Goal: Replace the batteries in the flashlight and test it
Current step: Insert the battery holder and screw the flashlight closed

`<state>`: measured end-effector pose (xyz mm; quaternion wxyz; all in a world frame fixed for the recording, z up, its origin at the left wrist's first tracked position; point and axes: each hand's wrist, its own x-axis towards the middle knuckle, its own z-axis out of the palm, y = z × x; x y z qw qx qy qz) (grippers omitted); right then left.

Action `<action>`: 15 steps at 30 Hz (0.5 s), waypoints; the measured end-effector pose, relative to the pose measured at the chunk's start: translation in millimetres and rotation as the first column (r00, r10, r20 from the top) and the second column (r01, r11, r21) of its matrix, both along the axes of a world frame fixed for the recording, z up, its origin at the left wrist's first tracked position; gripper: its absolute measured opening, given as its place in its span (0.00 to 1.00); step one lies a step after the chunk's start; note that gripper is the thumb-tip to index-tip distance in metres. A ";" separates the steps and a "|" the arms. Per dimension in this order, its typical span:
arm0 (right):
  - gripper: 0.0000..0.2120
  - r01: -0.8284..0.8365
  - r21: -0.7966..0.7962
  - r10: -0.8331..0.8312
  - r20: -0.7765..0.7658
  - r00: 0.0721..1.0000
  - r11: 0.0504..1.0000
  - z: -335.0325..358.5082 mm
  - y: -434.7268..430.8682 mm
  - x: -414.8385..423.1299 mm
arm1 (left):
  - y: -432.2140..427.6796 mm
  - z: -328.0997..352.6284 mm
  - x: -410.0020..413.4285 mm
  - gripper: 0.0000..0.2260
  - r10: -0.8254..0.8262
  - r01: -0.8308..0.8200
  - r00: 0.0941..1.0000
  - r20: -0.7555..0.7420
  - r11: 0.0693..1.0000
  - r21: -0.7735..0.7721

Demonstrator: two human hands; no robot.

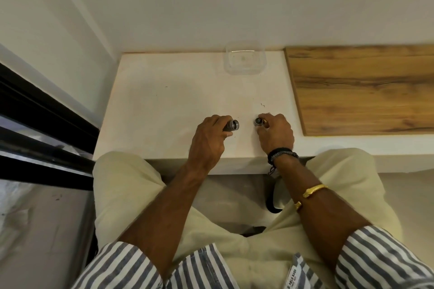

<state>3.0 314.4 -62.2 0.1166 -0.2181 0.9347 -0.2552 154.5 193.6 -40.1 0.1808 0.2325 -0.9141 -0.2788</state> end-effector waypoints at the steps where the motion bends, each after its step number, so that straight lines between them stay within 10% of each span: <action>1: 0.14 -0.005 0.006 0.005 -0.009 1.000 1.000 0.7 -0.1 -0.6 | 0.6 0.6 -0.3 0.14 -0.004 0.004 1.000 0.000 1.000 0.000; 15: 0.11 -0.011 -0.563 0.108 0.140 0.984 0.827 39.3 -2.2 25.7 | 1.2 6.1 -0.7 0.16 0.037 -0.037 0.999 0.016 0.999 -0.011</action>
